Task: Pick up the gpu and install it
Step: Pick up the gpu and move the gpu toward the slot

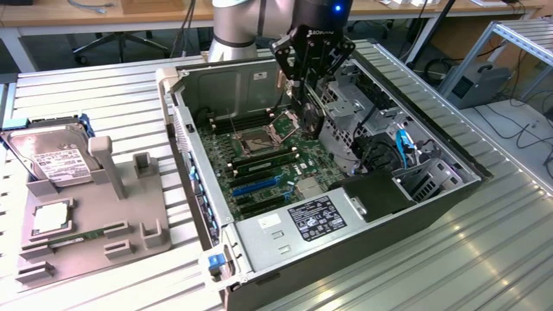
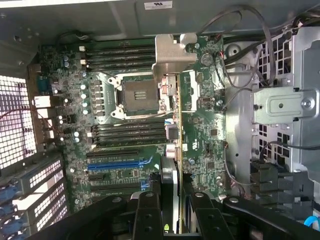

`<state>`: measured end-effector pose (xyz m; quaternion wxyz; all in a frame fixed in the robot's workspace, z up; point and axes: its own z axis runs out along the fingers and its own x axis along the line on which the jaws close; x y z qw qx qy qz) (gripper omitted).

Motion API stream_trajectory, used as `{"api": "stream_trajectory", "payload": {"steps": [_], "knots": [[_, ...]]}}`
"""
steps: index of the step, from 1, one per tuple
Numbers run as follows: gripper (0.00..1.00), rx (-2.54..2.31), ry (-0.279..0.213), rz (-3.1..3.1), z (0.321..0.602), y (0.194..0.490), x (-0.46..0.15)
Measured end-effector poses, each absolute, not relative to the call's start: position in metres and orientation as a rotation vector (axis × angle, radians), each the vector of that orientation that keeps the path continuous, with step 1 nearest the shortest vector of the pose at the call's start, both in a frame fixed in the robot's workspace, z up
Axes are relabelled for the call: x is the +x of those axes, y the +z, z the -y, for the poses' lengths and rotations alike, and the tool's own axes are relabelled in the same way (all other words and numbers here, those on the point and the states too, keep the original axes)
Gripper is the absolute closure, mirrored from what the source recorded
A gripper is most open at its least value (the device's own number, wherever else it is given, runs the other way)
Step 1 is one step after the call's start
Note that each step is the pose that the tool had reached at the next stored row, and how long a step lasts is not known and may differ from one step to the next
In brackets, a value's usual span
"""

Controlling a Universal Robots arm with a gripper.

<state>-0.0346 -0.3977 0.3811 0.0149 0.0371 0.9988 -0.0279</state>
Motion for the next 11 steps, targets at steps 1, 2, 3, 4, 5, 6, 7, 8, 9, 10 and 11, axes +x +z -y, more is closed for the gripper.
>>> {"api": "stream_trajectory", "payload": {"steps": [1,2,3,4,5,6,7,8,9,10,11], "knots": [[0.73,0.116,-0.087,-3.108,0.3962,0.3801,-0.0335],[0.73,0.116,-0.087,-3.108,0.3952,0.3794,-0.0328],[0.73,0.116,-0.087,-3.108,0.394,0.3786,-0.0319],[0.73,0.116,-0.088,-3.108,0.3931,0.3779,-0.0312],[0.73,0.116,-0.088,-3.108,0.392,0.3769,-0.0301],[0.73,0.116,-0.088,-3.108,0.3915,0.3764,-0.0296],[0.73,0.116,-0.089,-3.108,0.3912,0.3758,-0.0291],[0.73,0.116,-0.089,-3.108,0.3911,0.3752,-0.0285],[0.73,0.116,-0.089,-3.108,0.3911,0.3747,-0.028],[0.73,0.116,-0.089,-3.108,0.3911,0.3742,-0.0274],[0.73,0.116,-0.089,-3.108,0.391,0.3737,-0.0266]]}}
